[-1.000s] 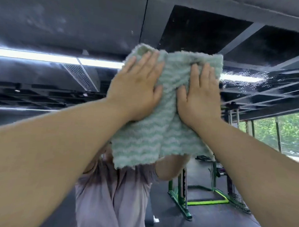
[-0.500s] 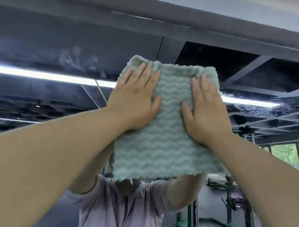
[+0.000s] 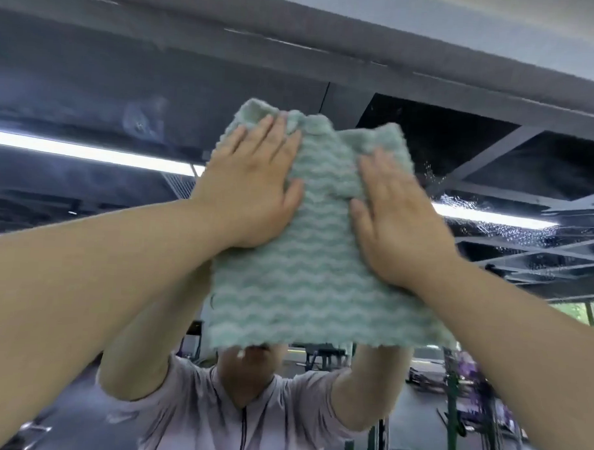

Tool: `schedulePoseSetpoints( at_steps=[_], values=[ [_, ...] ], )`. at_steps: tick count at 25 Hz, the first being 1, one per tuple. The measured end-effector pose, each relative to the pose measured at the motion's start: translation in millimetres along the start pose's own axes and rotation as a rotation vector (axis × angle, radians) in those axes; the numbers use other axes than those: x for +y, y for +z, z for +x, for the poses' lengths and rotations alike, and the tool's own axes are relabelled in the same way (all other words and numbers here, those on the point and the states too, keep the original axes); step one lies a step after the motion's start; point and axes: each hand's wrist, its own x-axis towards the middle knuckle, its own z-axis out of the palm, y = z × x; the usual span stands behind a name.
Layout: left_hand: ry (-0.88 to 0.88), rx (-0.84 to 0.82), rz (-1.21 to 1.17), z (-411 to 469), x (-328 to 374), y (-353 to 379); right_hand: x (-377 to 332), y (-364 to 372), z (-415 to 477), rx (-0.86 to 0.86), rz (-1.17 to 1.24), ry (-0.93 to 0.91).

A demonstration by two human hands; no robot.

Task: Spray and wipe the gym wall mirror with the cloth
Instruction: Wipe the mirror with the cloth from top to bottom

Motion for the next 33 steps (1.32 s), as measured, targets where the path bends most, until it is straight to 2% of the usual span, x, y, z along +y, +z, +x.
schedulePoseSetpoints(
  at_steps=[2,5,6,8,10,11,13,15,18,20,23,26,28,31,33],
  values=[
    [0.025,-0.025,-0.014,29,6,1,18,-6,21,-0.058,-0.069,0.217],
    [-0.044,-0.069,0.003,52,-14,-3,-12,-2,82,-0.016,-0.061,0.324],
    [-0.057,-0.057,0.012,48,-21,-3,-27,1,96,-0.003,-0.034,0.288],
    [-0.034,0.034,0.032,25,-26,-4,-47,4,98,0.036,-0.012,0.073],
    [0.031,0.088,0.037,-6,-21,-1,-45,3,73,0.034,0.007,-0.146],
    [0.046,0.064,0.034,-14,-21,-2,-36,1,59,0.024,0.012,-0.187],
    [0.033,-0.006,-0.004,-3,-20,-6,-7,-9,45,-0.01,-0.002,-0.11],
    [-0.005,-0.049,0.012,27,-19,-6,10,-14,51,-0.068,-0.027,0.072],
    [-0.071,-0.052,0.027,71,-33,-6,-8,-7,101,0.009,-0.025,0.236],
    [-0.101,-0.049,0.036,89,-53,-11,-35,-5,132,0.04,0.0,0.213],
    [-0.077,-0.06,0.024,94,-75,-18,-60,1,135,0.038,0.002,-0.007],
    [0.013,-0.022,0.039,62,-75,-12,-52,-1,110,0.011,-0.012,-0.182],
    [0.04,-0.023,0.057,56,-78,-12,-38,-5,112,0.002,-0.018,-0.149],
    [-0.032,-0.03,0.058,86,-87,-18,-30,-6,141,0.012,-0.034,0.0],
    [-0.075,-0.015,0.06,106,-89,-20,-32,-5,156,0.035,-0.045,0.034]
  ],
)
